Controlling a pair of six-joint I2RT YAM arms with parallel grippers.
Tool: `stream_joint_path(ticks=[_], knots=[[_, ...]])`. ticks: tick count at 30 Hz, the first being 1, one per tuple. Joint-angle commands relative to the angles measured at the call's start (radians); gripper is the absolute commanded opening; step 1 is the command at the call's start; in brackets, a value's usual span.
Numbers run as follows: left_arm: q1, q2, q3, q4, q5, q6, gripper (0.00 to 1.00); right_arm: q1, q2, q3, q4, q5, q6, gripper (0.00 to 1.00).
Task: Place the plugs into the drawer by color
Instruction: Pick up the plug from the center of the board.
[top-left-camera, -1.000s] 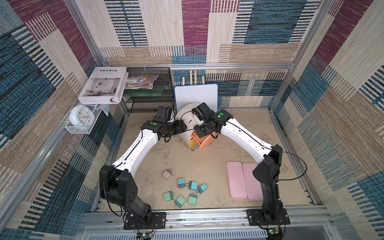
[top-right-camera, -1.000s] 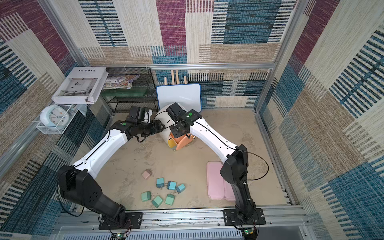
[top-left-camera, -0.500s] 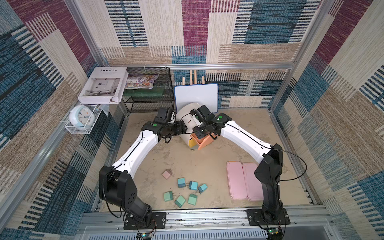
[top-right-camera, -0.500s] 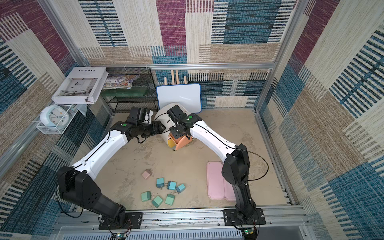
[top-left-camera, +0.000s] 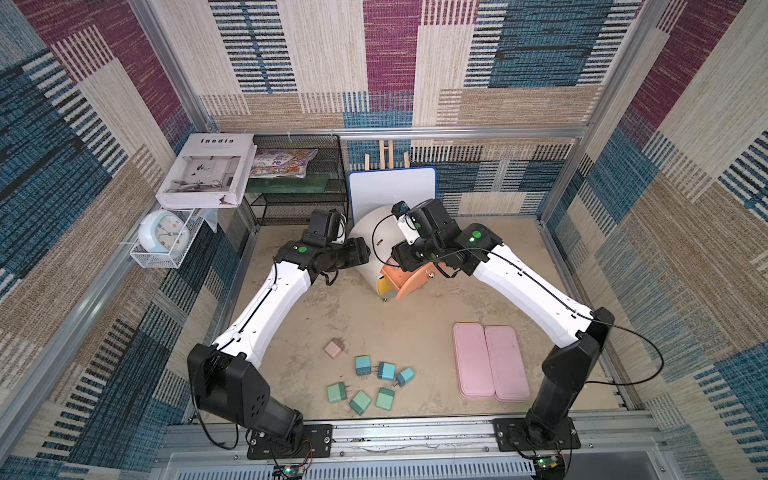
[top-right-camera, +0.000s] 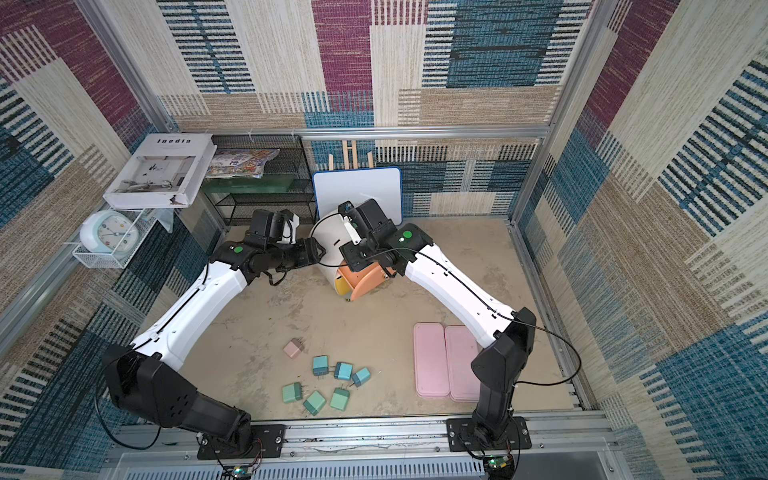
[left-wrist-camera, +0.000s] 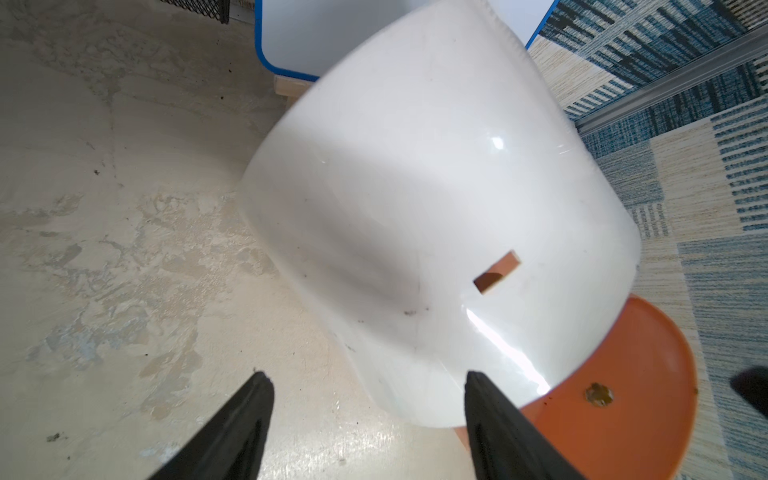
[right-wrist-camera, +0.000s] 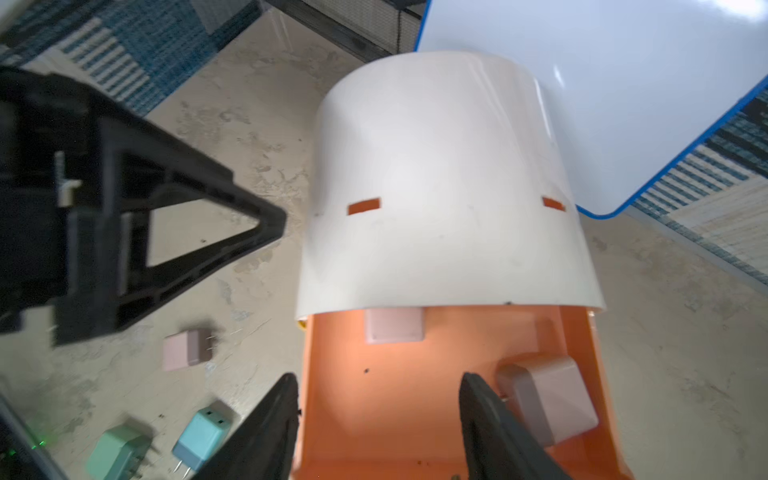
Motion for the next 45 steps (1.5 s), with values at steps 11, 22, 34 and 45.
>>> stream_joint_path(ticks=[11, 22, 34, 45], knots=[[0.126, -0.11, -0.049, -0.086, -0.071, 0.065, 0.76, 0.302, 0.064, -0.472, 0.545, -0.139, 0.087, 0.58], [0.215, -0.179, -0.152, -0.056, -0.04, 0.067, 0.76, 0.347, 0.352, -0.373, 0.593, -0.129, 0.078, 0.74], [0.239, -0.198, -0.211, -0.014, -0.007, 0.066, 0.76, 0.35, 0.46, -0.276, 0.557, -0.052, 0.046, 0.69], [0.251, -0.192, -0.227, 0.001, 0.025, 0.058, 0.76, 0.365, 0.511, -0.203, 0.516, -0.028, 0.035, 0.63]])
